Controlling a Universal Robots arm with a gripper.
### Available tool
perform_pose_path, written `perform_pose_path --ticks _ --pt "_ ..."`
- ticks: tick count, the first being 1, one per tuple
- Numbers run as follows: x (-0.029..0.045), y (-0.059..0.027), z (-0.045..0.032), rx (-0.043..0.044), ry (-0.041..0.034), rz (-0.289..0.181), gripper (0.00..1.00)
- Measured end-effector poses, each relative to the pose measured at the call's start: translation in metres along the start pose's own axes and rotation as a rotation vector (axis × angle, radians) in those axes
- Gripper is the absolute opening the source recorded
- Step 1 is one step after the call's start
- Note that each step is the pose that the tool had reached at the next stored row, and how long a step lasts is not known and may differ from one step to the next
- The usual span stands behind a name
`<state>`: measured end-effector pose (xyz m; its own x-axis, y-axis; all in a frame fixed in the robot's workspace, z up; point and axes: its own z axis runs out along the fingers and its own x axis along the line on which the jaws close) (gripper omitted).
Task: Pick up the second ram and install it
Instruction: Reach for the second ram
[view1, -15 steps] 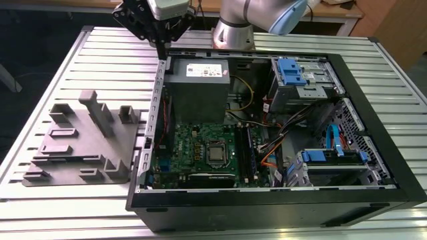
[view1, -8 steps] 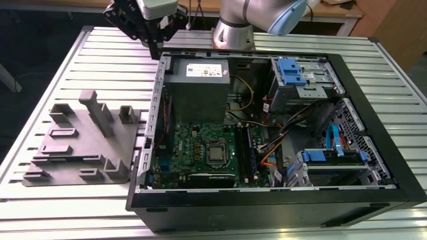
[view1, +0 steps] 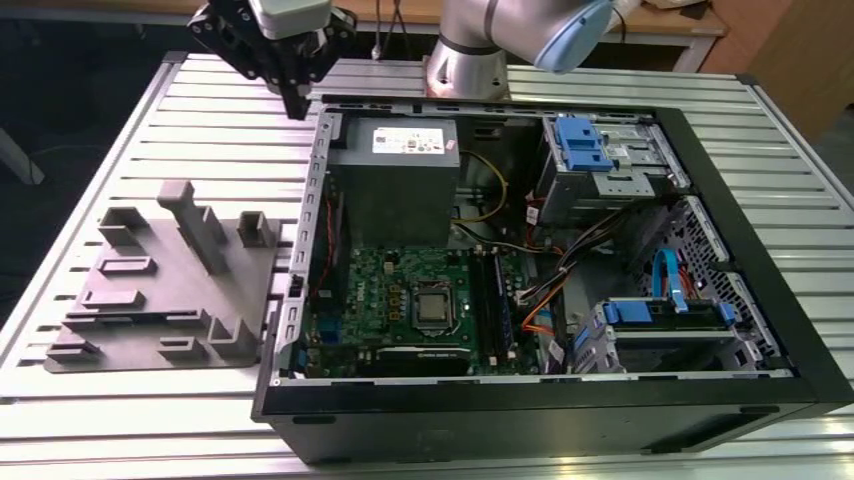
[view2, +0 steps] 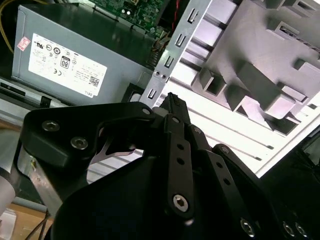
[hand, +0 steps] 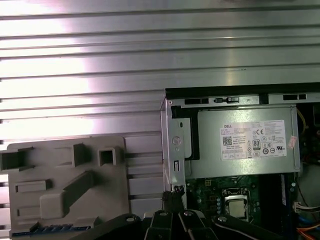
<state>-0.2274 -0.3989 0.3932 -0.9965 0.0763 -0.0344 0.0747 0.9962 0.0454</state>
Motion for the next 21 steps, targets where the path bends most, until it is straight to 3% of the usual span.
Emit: perform_pose_path --ticks 10,21 --pt "0.0155 -0.0012 -0.0005 -0.0001 -0.0014 0.000 0.07" --pt "0.0379 -0.0029 -0.0011 -0.0001 -0.0026 0.000 0.07"
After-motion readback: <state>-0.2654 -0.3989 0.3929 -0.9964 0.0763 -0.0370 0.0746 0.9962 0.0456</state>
